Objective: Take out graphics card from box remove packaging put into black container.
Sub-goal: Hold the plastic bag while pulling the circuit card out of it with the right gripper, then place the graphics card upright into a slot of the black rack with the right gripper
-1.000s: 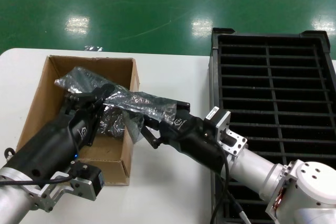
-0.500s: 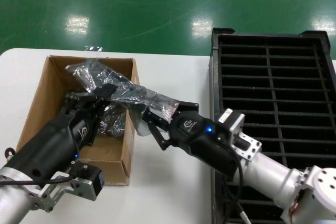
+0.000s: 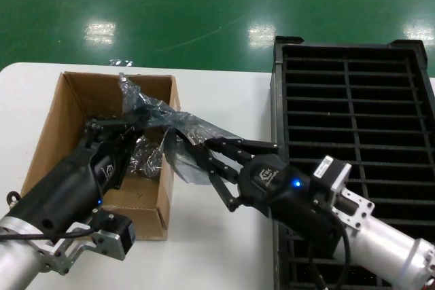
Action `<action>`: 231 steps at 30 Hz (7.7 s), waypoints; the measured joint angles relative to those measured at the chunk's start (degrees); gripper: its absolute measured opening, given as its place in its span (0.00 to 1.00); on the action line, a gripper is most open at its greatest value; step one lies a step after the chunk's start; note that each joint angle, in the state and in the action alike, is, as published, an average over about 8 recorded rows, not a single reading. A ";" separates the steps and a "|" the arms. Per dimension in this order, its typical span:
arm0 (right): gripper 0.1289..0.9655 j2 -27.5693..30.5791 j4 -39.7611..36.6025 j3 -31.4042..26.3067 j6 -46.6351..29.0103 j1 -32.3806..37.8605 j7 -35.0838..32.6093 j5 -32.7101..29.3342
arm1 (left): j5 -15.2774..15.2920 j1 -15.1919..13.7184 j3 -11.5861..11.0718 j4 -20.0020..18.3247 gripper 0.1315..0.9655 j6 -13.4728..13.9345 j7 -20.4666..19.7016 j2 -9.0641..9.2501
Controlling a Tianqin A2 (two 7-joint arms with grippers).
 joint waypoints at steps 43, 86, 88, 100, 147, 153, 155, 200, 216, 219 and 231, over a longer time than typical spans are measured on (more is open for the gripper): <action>0.08 -1.42 -2.34 -5.89 0.32 6.36 -0.82 -4.38 | 0.00 0.00 0.01 0.01 0.01 0.01 0.00 0.00; 0.08 3.52 5.72 -3.81 2.05 -2.26 -0.15 -1.99 | 0.00 0.00 0.00 0.00 0.01 0.00 0.00 0.00; 0.08 3.16 5.34 -3.80 2.00 -1.87 0.36 -1.63 | 0.00 0.00 0.00 0.00 0.01 0.00 0.00 0.00; 0.08 1.37 3.46 -4.29 2.20 0.55 -1.29 -2.29 | 0.00 0.00 0.00 0.00 0.01 0.00 0.00 0.00; 0.08 21.25 26.48 3.73 8.02 -11.98 7.89 -4.88 | 0.00 0.00 0.00 0.00 0.01 0.00 0.00 0.00; 0.08 26.88 32.55 9.51 9.54 -18.02 10.66 -3.71 | 0.00 0.00 0.00 0.00 0.01 0.00 0.00 0.00; 0.08 28.42 34.33 11.93 10.00 -20.30 11.31 -3.08 | 0.00 0.00 0.00 0.00 0.01 0.00 0.00 0.00; 0.08 32.66 38.28 31.50 15.14 -36.74 14.21 -2.78 | 0.00 0.00 0.00 0.00 0.01 0.00 0.00 0.00; 0.08 46.02 38.05 24.31 8.76 -24.87 23.42 -8.65 | 0.00 0.00 0.00 0.00 0.01 0.00 0.00 0.00; 0.08 49.97 37.24 20.91 3.88 -18.49 27.58 -10.81 | 0.00 0.00 0.00 0.00 0.01 -0.01 0.00 0.00; 0.08 49.99 31.88 5.68 -23.13 8.62 32.76 -17.72 | 0.00 0.00 0.00 0.00 0.01 0.00 -0.01 0.00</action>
